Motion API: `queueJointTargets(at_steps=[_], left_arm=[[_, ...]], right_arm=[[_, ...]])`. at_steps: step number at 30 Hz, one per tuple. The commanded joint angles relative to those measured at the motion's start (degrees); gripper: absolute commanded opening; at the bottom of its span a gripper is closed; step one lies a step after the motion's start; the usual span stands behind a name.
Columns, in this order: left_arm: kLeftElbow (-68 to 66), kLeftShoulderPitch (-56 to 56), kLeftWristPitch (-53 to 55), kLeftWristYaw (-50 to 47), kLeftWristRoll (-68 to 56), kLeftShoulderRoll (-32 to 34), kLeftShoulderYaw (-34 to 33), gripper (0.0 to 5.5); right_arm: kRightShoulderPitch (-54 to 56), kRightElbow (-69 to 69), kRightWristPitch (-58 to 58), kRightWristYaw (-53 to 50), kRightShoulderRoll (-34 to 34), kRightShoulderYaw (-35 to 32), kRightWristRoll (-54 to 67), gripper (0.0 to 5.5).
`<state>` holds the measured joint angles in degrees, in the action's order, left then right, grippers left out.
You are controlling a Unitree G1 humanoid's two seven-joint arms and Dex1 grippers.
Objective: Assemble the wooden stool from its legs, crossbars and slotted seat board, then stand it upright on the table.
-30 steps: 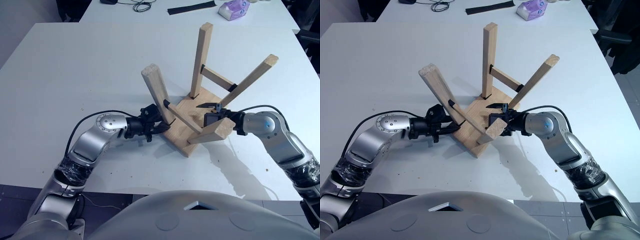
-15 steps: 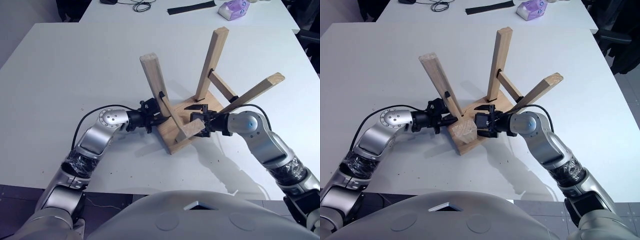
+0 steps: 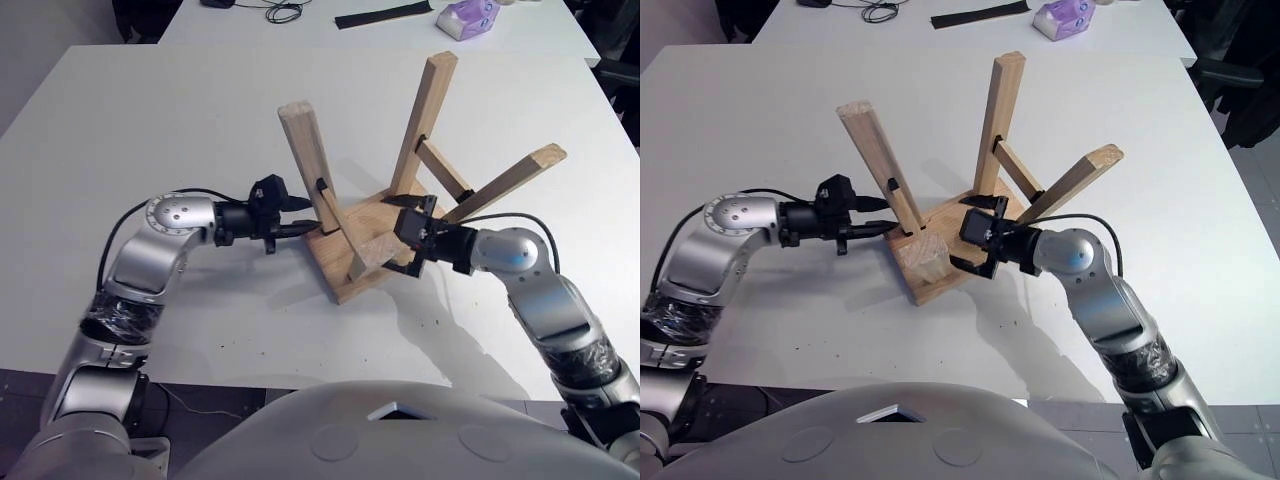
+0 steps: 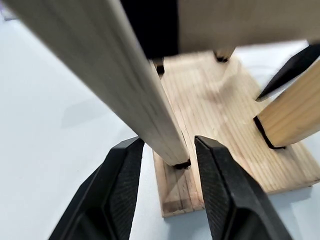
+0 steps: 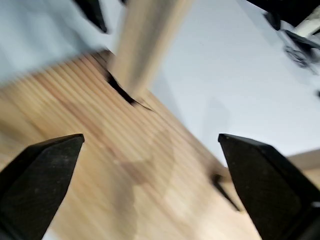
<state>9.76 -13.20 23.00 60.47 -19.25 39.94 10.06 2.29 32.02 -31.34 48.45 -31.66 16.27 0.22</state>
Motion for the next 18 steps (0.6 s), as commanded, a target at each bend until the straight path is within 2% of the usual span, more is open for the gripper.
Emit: queueJointTargets(at_steps=[1,4,8,11,14,18], left_arm=[[3.0,3.2,1.3,3.1,-1.9,4.3,-2.9,1.85],[5.6,8.4,0.8,3.2,-1.5,6.0,-3.4,1.85],[5.9,11.0,1.1,0.9,-0.6,5.6,-4.0,1.85],[4.3,11.9,0.8,0.9,0.1,6.4,-4.5,1.41],[4.1,14.1,-0.5,2.7,1.5,8.8,-4.0,0.91],[5.4,17.6,-2.7,4.3,4.3,11.5,-1.8,0.91]], right_arm=[[-7.4,7.4,-6.8,5.7,-3.7,-11.2,14.0,4.93],[-13.1,4.7,-6.5,11.4,-10.3,-19.0,18.6,4.93],[-18.2,-3.1,-4.0,17.0,-15.8,-26.4,21.9,4.33],[-20.1,-8.8,-0.4,18.7,-17.7,-26.5,20.7,3.84],[-17.1,-18.2,5.2,14.5,-17.8,-25.1,15.2,3.35],[-11.4,-31.7,14.1,7.4,-17.4,-23.4,7.4,3.35]])
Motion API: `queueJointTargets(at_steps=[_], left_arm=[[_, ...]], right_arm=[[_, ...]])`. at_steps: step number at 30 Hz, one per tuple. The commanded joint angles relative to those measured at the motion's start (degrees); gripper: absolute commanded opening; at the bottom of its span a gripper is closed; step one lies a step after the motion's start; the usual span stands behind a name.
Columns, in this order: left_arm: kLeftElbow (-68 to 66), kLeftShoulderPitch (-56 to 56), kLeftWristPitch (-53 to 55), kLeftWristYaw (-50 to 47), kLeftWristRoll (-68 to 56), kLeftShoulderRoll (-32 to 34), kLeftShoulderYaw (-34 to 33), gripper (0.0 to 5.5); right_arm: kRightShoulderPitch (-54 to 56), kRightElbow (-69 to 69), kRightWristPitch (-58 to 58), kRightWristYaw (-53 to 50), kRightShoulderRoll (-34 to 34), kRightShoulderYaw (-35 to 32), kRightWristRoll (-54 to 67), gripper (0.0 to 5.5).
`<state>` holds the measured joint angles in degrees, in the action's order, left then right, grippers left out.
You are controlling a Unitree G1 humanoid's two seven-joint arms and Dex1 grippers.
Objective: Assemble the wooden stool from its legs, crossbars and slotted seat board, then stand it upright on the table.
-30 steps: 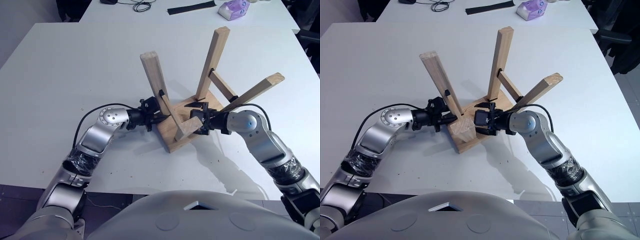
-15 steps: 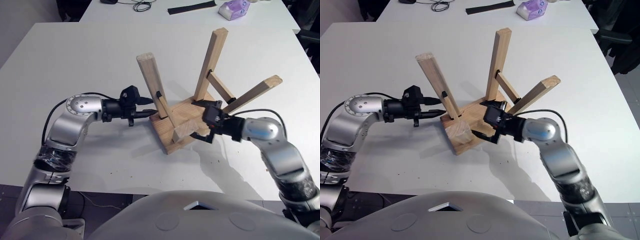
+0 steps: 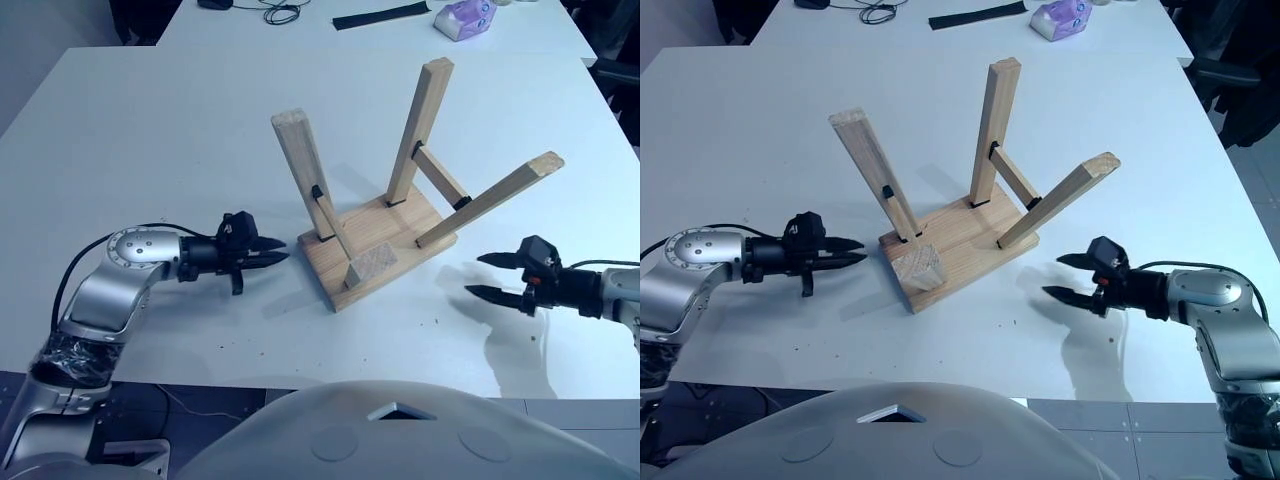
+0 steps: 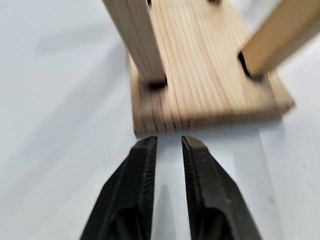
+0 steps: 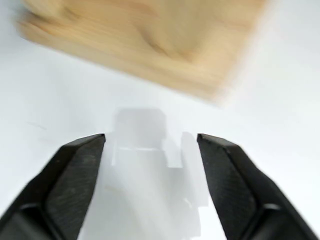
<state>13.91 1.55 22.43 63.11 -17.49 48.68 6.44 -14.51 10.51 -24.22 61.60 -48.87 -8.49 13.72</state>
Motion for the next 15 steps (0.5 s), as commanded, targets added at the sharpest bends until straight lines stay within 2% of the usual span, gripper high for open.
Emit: queueJointTargets(at_steps=[1,4,9,15], left_arm=[[1.8,3.6,-2.5,1.6,3.0,2.8,2.3,0.91],[3.7,4.8,-1.9,1.1,3.4,2.2,3.8,0.91],[1.3,3.3,-2.7,-2.4,7.2,-0.6,7.4,0.91],[-5.6,-2.1,-4.7,-6.5,11.5,-5.5,10.3,0.91]], right_arm=[[7.8,-13.9,8.9,-8.0,0.4,1.7,-7.7,3.35],[15.6,-22.4,12.6,-14.0,3.7,2.7,-9.9,3.35],[24.3,-28.7,18.5,-20.3,11.9,6.6,-11.9,3.35],[22.3,-30.2,25.0,-20.3,16.4,12.5,-14.5,3.35]])
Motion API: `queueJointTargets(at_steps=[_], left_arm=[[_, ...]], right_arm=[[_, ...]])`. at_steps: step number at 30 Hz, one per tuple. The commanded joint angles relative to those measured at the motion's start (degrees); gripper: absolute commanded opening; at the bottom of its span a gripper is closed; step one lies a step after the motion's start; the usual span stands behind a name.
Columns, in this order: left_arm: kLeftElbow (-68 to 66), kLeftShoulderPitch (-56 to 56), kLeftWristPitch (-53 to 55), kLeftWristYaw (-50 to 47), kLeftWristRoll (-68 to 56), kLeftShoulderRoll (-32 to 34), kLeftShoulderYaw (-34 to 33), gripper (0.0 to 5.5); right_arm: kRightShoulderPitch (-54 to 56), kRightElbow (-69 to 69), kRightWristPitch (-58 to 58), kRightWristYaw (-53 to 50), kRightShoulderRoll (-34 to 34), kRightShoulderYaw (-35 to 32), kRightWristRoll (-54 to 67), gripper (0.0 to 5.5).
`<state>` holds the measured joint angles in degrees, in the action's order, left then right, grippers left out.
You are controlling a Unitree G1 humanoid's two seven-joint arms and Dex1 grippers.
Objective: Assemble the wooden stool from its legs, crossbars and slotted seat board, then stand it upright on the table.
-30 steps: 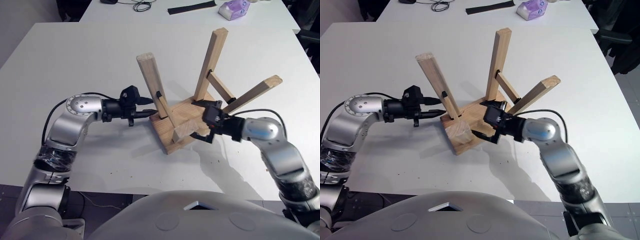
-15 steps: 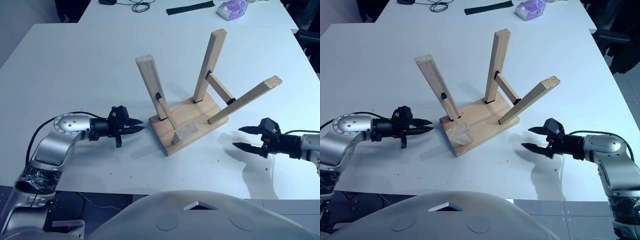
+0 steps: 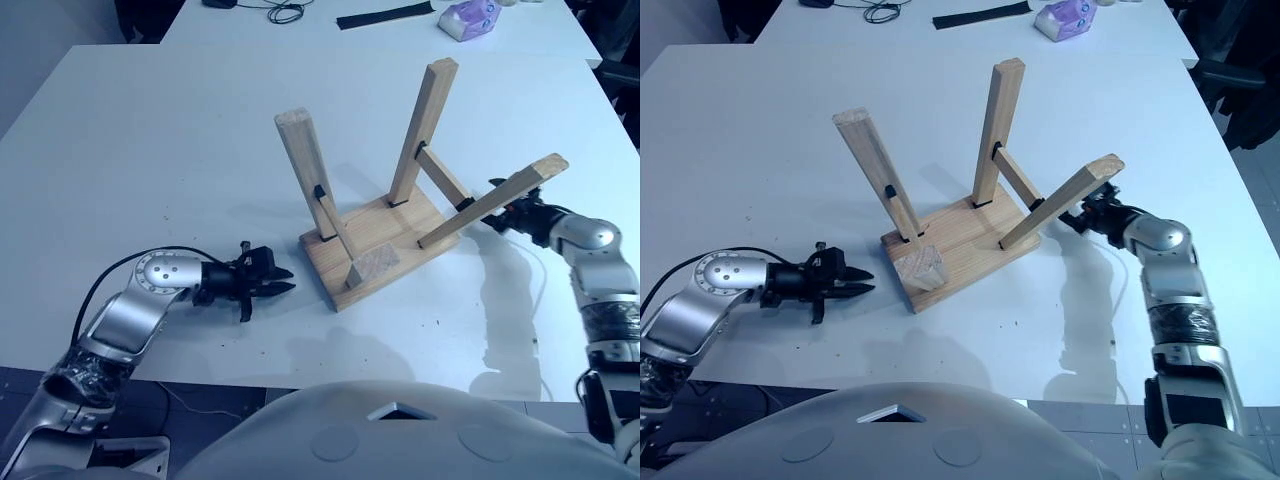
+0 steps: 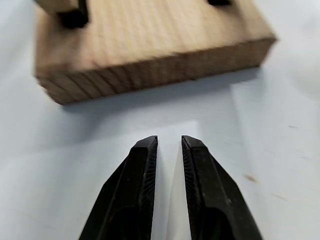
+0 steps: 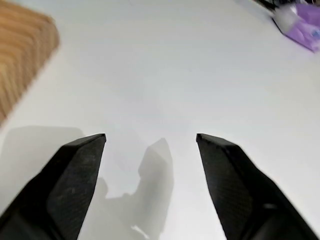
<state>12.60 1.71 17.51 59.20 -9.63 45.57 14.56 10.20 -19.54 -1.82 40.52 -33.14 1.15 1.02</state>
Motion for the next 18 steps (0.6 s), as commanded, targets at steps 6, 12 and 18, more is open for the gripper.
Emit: queueJointTargets(at_steps=[6,12,18], left_arm=[[-8.7,-6.3,-1.8,-5.7,6.0,-6.6,3.8,0.91],[-11.7,-8.4,-3.6,-8.0,7.0,-9.3,4.0,0.91],[-16.9,-12.7,-6.3,-9.2,8.3,-10.8,3.0,0.91]], right_arm=[[-10.6,9.0,2.4,3.9,-3.0,2.8,-0.7,3.35],[-17.6,22.7,-3.2,4.0,-3.7,3.2,1.4,3.35],[-25.5,34.7,-7.6,4.2,-4.2,7.1,1.1,3.35]])
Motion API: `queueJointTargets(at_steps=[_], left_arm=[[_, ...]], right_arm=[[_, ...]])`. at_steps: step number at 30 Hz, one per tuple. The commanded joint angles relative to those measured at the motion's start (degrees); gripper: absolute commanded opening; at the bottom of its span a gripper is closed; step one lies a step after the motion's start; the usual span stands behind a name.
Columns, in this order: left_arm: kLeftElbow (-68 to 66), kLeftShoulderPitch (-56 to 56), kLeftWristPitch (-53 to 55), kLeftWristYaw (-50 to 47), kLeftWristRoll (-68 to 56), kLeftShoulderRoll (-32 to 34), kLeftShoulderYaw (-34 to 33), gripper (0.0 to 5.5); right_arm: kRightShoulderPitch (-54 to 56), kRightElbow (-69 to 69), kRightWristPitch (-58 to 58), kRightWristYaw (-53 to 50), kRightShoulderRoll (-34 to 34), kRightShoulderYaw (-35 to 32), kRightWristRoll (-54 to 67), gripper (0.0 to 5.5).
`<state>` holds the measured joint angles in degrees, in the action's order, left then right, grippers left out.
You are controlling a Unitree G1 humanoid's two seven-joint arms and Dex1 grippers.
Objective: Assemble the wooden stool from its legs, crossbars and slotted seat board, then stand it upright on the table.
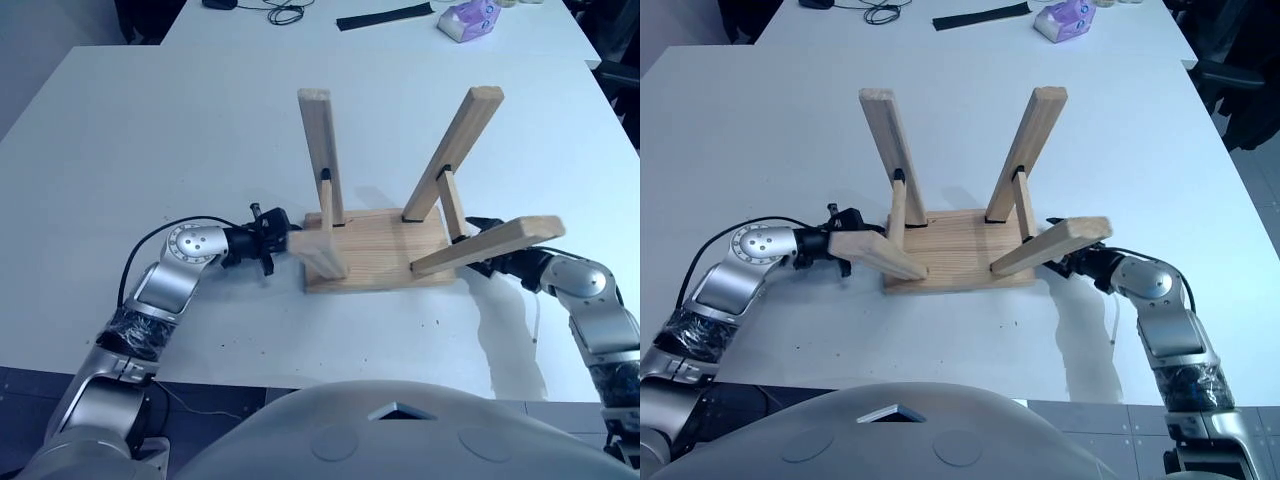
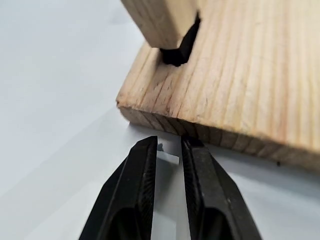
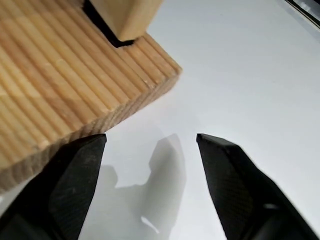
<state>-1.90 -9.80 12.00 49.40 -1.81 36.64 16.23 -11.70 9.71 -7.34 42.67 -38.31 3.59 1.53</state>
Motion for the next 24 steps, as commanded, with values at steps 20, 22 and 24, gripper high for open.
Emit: queueJointTargets(at_steps=[20,22,24], left_arm=[[6.2,16.3,-5.1,9.6,-6.4,12.7,-13.4,0.29],[11.4,22.5,-5.9,11.9,-8.0,14.2,-14.1,0.29],[15.5,26.8,-6.1,12.8,-8.9,14.5,-13.7,0.29]], right_arm=[[-17.5,15.1,-6.6,1.4,-4.2,-9.7,4.6,2.75],[-19.6,16.9,-7.0,1.0,-3.7,-10.1,4.6,2.75],[-21.0,18.3,-7.2,0.4,-3.0,-9.0,4.2,2.75]])
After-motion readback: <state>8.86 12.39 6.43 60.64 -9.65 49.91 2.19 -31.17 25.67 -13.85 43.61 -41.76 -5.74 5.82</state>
